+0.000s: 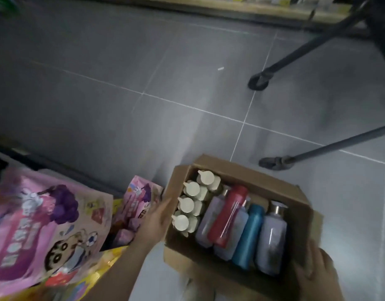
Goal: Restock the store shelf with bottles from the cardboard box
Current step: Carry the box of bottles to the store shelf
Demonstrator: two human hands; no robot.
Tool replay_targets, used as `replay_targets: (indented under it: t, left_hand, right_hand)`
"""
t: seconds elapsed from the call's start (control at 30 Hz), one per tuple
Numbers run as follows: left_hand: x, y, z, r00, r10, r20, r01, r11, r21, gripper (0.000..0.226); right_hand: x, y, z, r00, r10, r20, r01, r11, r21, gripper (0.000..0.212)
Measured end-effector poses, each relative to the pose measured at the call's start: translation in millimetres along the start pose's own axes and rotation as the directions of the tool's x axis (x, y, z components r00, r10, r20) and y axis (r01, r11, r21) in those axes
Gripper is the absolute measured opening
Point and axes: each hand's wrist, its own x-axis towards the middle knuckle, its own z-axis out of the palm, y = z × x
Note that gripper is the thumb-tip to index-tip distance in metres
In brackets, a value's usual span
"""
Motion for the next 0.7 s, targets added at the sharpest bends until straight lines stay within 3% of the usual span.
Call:
replay_targets:
  t: [0.03, 0.1, 0.2, 0.37, 0.43, 0.53, 0.7]
  left_hand:
    - [13, -9, 10, 0.998, 0.057, 0.009, -0.057, 0.998, 0.022, 0.043]
    - [35, -24, 28, 0.993, 0.121, 0.000, -0.121, 0.992, 0.039, 0.049]
    - [51, -25, 54, 0.994, 0.106, -0.036, -0.105, 0.994, 0.034, 0.059]
    - [34, -4, 84, 0.990, 0.108, -0.086, -0.091, 0.978, 0.189, 0.071]
    - [44, -6, 75, 0.997, 0.077, -0.032, -0.075, 0.995, 0.071, 0.073]
    - [62, -16, 55, 0.997, 0.025, 0.078, -0.005, 0.970, -0.244, 0.068]
    - [60, -42, 33, 0.994, -0.064, 0.085, 0.089, 0.939, -0.332, 0.049]
  right_hand:
    - [9, 3, 10, 0.998, 0.047, -0.033, -0.043, 0.992, 0.122, 0.090]
    - [25, 12, 36, 0.983, 0.169, -0.077, -0.151, 0.968, 0.199, 0.093]
    - [33, 20, 60, 0.982, 0.138, -0.130, -0.105, 0.966, 0.234, 0.096]
    - [33, 25, 70, 0.984, 0.146, -0.104, -0.121, 0.969, 0.216, 0.093]
    - [32, 25, 69, 0.984, 0.151, -0.094, -0.130, 0.972, 0.196, 0.090]
    - [34, 22, 69, 0.981, 0.164, -0.106, -0.141, 0.971, 0.195, 0.089]
    - [36, 25, 70, 0.984, 0.119, -0.137, -0.094, 0.980, 0.175, 0.090]
